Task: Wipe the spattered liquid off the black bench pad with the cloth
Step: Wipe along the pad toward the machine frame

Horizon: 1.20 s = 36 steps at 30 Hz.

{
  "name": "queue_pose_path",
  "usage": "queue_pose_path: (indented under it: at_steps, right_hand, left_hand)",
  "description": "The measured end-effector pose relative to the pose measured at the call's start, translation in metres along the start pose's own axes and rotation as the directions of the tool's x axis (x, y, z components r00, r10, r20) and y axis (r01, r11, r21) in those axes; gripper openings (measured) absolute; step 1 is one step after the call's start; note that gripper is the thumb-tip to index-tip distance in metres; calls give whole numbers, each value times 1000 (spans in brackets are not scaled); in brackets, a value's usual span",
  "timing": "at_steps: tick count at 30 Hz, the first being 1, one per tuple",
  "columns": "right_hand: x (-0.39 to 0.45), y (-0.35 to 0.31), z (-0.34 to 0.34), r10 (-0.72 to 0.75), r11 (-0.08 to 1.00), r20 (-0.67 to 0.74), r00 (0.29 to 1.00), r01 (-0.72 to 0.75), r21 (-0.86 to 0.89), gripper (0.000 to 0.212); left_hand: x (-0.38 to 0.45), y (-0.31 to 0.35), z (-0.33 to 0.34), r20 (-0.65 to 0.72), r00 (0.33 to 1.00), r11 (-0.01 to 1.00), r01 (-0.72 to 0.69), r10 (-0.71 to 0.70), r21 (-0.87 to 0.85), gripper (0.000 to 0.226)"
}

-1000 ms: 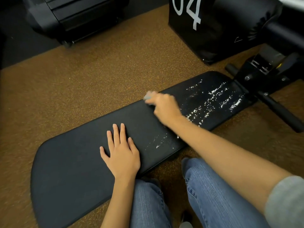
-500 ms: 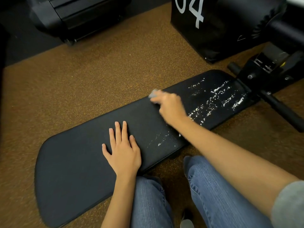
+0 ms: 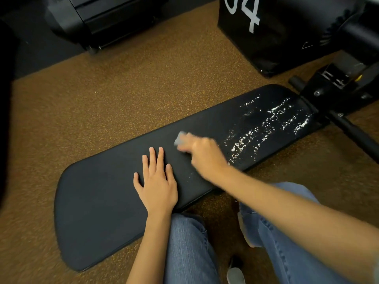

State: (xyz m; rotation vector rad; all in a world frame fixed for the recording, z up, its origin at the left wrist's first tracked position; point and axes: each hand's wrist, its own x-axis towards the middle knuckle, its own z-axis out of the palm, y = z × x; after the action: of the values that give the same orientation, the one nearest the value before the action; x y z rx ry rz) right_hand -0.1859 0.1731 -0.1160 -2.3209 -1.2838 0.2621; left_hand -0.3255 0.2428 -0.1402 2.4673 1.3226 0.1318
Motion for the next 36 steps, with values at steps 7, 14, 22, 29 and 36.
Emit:
queue_pose_path:
  at_steps: [7, 14, 22, 29, 36]
  right_hand:
    - [-70, -7, 6, -169, 983, 45, 985, 166, 79, 62]
    - [-67, 9, 5, 172, 981, -154, 973, -154, 120, 54]
    - [-107, -17, 24, -171, 973, -105, 980, 184, 140, 53]
    - [-100, 2, 14, 171, 968, -274, 947, -110, 226, 41]
    - [-112, 4, 14, -125, 972, -130, 984, 148, 183, 51]
  left_hand:
    - [-3, -5, -3, -1, 1000, 1000, -13, 13, -1, 52]
    - [-2, -6, -5, -1, 1000, 998, -23, 23, -54, 50]
    - [-4, -22, -18, 33, 994, 987, -98, 103, -129, 49]
    - [-1, -22, -19, 118, 985, 992, -118, 123, -44, 51]
    - [-3, -19, -13, 116, 989, 996, -93, 90, 16, 53]
